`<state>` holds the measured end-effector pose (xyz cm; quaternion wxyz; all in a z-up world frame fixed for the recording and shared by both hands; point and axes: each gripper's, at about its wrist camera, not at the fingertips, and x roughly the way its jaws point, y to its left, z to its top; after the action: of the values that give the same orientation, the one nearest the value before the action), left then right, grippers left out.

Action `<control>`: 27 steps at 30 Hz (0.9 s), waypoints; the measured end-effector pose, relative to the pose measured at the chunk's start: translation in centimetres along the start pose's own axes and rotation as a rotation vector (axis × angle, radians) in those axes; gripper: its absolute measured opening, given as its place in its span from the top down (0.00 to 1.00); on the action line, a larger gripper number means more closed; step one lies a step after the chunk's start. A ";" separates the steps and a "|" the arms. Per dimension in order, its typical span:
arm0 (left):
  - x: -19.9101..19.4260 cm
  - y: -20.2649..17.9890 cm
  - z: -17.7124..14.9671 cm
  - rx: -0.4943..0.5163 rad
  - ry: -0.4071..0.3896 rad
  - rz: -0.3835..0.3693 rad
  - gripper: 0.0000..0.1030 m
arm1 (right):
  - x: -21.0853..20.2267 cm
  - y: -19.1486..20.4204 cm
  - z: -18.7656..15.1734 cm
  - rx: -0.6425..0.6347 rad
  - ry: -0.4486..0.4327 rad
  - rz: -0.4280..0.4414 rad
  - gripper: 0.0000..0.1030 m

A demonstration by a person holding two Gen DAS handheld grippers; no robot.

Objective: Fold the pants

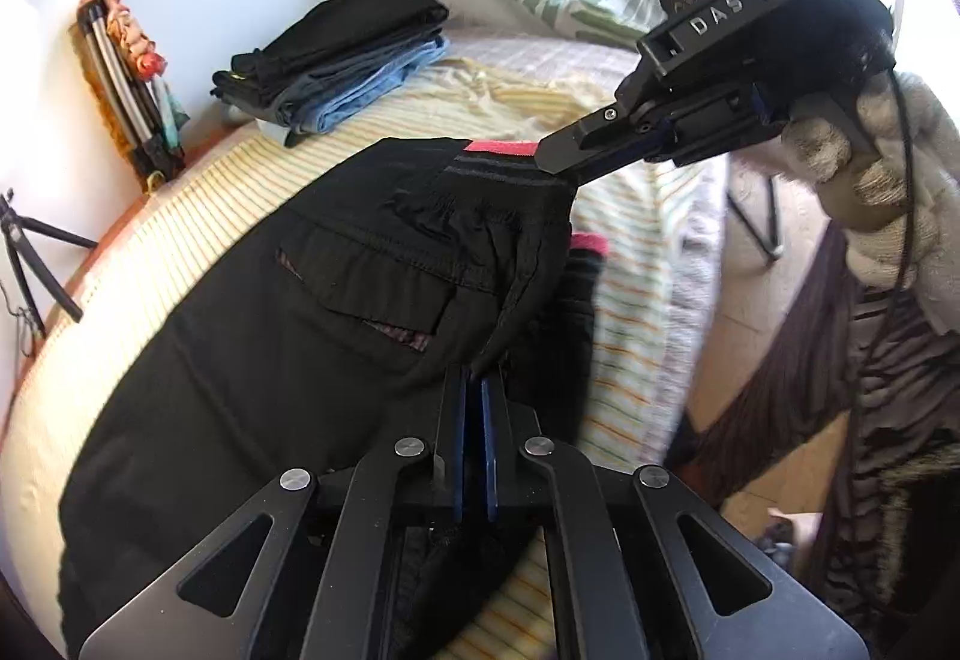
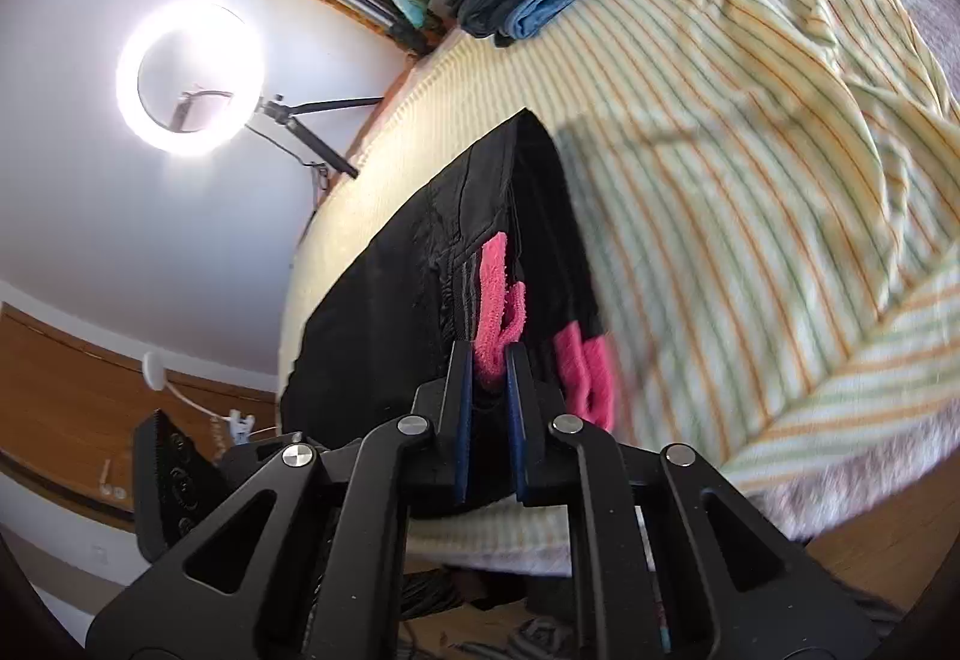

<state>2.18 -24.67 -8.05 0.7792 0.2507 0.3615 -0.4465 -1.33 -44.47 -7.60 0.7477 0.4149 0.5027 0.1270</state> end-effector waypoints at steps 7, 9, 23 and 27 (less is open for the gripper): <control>-0.1 -1.5 -1.7 -0.011 0.043 -0.082 0.97 | 0.2 -0.8 -2.4 -0.033 0.084 -0.068 0.90; 0.4 -1.5 -2.0 -0.037 0.061 -0.105 0.95 | 1.5 -1.5 -2.8 -0.033 0.117 -0.114 0.90; -11.4 8.2 -6.9 -0.479 -0.112 0.136 0.65 | 2.5 3.1 -1.5 -0.332 0.171 -0.342 0.84; -15.5 14.4 -14.0 -0.725 -0.077 0.353 0.61 | 2.4 4.5 -1.1 -0.418 0.156 -0.392 0.84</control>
<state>4.74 0.15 -3.44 0.8948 0.0011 0.4173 -0.1584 -0.19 -39.67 -5.97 0.7863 0.1362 0.5921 0.1125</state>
